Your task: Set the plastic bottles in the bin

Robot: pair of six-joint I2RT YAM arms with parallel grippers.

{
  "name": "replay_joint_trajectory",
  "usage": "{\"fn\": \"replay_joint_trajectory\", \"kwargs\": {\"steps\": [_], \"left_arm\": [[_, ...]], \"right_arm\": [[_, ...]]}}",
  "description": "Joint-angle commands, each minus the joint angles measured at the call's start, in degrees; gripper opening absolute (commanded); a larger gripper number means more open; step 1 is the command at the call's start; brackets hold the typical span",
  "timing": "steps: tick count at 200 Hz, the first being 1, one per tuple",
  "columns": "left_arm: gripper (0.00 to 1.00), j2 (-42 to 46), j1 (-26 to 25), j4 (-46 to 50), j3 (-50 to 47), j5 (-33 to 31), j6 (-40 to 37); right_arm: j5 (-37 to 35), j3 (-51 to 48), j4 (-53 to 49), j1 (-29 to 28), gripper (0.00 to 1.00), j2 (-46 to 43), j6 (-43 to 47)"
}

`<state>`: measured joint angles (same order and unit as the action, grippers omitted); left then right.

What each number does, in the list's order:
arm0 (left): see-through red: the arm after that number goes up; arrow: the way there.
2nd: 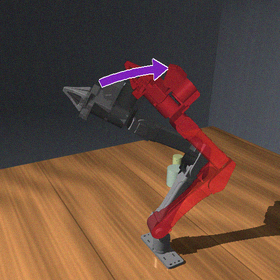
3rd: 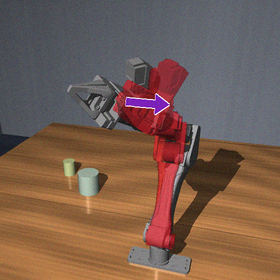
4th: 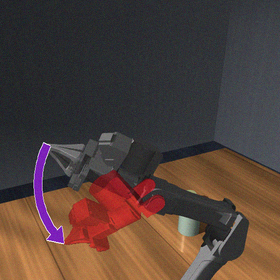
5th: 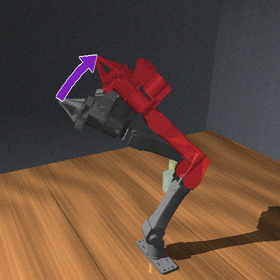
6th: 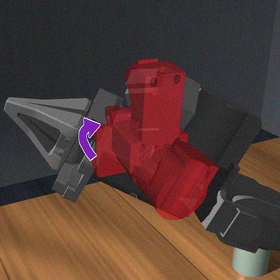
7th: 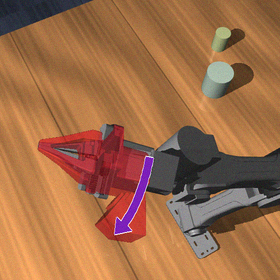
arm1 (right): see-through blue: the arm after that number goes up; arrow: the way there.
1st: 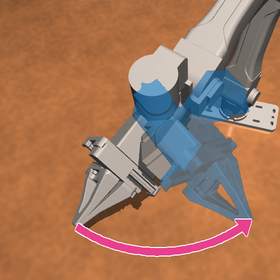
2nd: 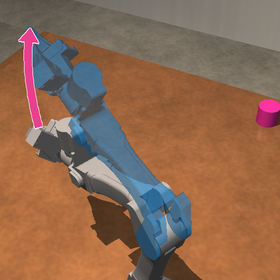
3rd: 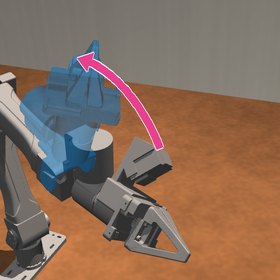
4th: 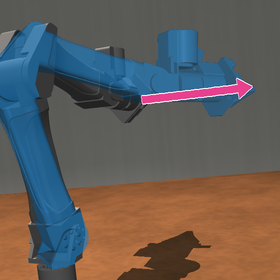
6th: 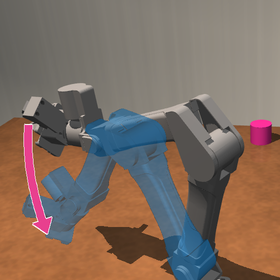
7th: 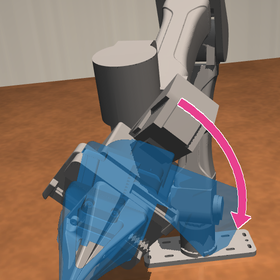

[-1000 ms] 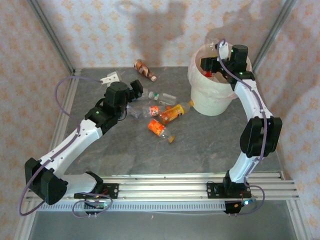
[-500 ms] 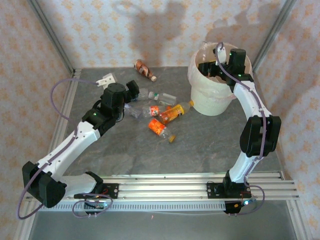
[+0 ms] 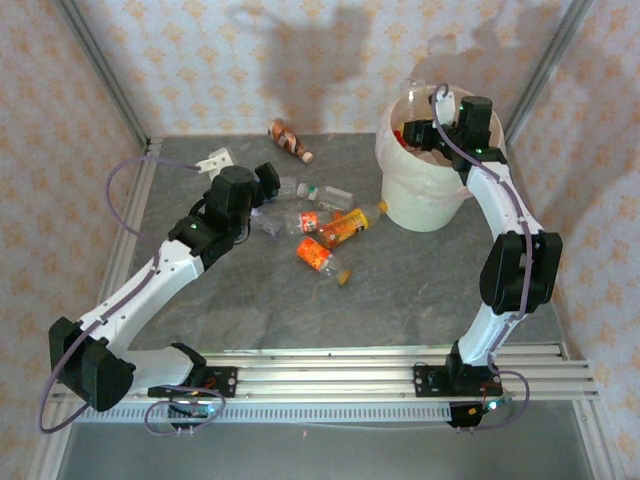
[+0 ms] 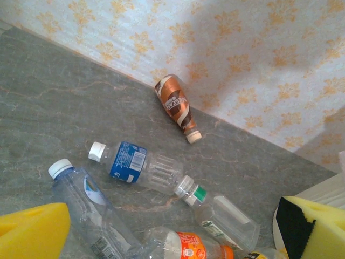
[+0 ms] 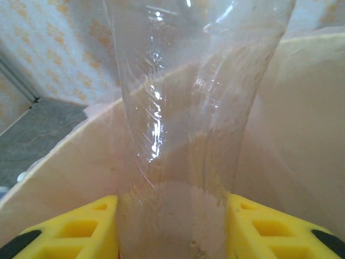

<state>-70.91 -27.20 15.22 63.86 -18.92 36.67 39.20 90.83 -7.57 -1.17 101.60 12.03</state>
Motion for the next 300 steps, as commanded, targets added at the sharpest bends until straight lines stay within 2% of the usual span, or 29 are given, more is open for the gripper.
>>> {"fn": "replay_joint_trajectory", "kwargs": {"steps": [1,59,95,143,182,223,228,277,300], "left_arm": [[1.0,-0.74,0.57,1.24,1.44,-1.41,1.04],[1.0,-1.8,0.62,1.31,1.71,-1.61,1.26],[1.0,-2.69,0.67,1.39,1.87,-0.88,1.59],[1.0,-2.94,0.68,1.92,1.94,-1.3,1.9],[1.0,-3.5,0.66,2.12,1.89,-1.65,2.27],[1.0,-4.74,0.7,2.31,2.74,-1.72,2.76],[1.0,-4.95,0.7,2.4,2.89,-1.66,2.87],[1.0,-6.64,0.75,3.63,3.42,-2.17,4.62],[1.0,-6.91,0.83,3.97,3.44,-2.33,5.24]], "right_arm": [[-4.86,-1.07,3.39,0.2,0.44,-3.92,1.09],[-11.09,-1.23,-6.05,0.25,0.44,-8.05,6.06],[-9.91,-2.25,-11.78,0.33,0.48,-6.46,7.56],[-6.7,0.89,-16.86,0.34,0.77,-5.04,8.11],[-8.55,1.96,-16.76,0.36,0.85,-6.72,8.2],[-12.9,4.25,-14.45,0.34,0.91,-9.9,1.6],[-13.06,4.71,-14.42,0.36,1.0,-10.33,0.4],[-12.13,2.89,-7.95,0.09,0.99,-17.03,-11.31],[-10.57,0.54,-6.14,-2.13,0.99,-20.42,-12.23]]}}
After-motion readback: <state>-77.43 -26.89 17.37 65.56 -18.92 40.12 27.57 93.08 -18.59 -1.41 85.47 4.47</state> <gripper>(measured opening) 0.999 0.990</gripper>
